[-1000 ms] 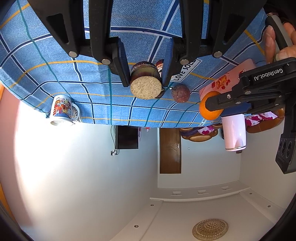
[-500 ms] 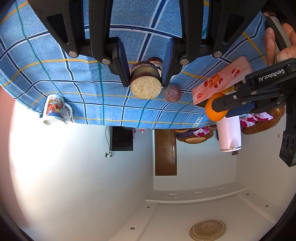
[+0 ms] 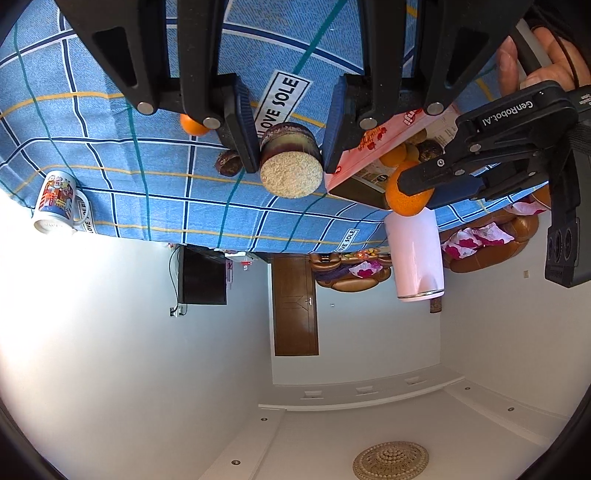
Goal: Organize fruits
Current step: 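Carry the orange and cake over the pink tin and open both tools, then grasp a small orange with the right tool while the left tool grasps a round cookie, then carry the small orange and cookie to the pink tin and open both tools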
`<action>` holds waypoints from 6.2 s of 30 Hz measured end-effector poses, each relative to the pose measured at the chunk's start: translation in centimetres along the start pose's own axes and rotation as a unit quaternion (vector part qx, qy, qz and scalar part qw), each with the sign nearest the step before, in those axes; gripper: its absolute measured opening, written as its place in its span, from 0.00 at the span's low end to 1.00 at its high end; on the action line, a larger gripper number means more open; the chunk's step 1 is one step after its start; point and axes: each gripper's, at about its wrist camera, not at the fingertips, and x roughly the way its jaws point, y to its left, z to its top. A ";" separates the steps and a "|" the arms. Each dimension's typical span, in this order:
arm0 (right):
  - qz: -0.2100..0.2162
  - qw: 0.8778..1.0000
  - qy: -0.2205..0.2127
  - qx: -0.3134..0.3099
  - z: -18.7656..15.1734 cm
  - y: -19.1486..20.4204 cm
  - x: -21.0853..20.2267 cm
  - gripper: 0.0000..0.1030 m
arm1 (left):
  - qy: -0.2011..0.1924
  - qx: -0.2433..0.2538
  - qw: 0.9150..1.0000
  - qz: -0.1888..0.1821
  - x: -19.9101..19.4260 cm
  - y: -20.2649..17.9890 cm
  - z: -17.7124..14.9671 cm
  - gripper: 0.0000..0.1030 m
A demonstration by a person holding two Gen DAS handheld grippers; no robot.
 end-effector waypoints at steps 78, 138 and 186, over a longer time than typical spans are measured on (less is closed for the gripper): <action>-0.026 0.962 0.214 0.168 -1.9 -11.4 10.3 0.34 | 0.123 0.054 0.991 -0.018 8.8 -7.1 0.5 0.75; -0.057 0.988 0.046 0.136 -0.8 -11.5 1.3 0.32 | 0.115 0.036 0.989 -0.084 10.2 -10.2 1.1 0.35; 0.043 0.997 0.046 0.051 1.5 -0.1 3.9 0.32 | 0.024 -0.003 1.000 0.017 1.5 0.6 2.6 0.35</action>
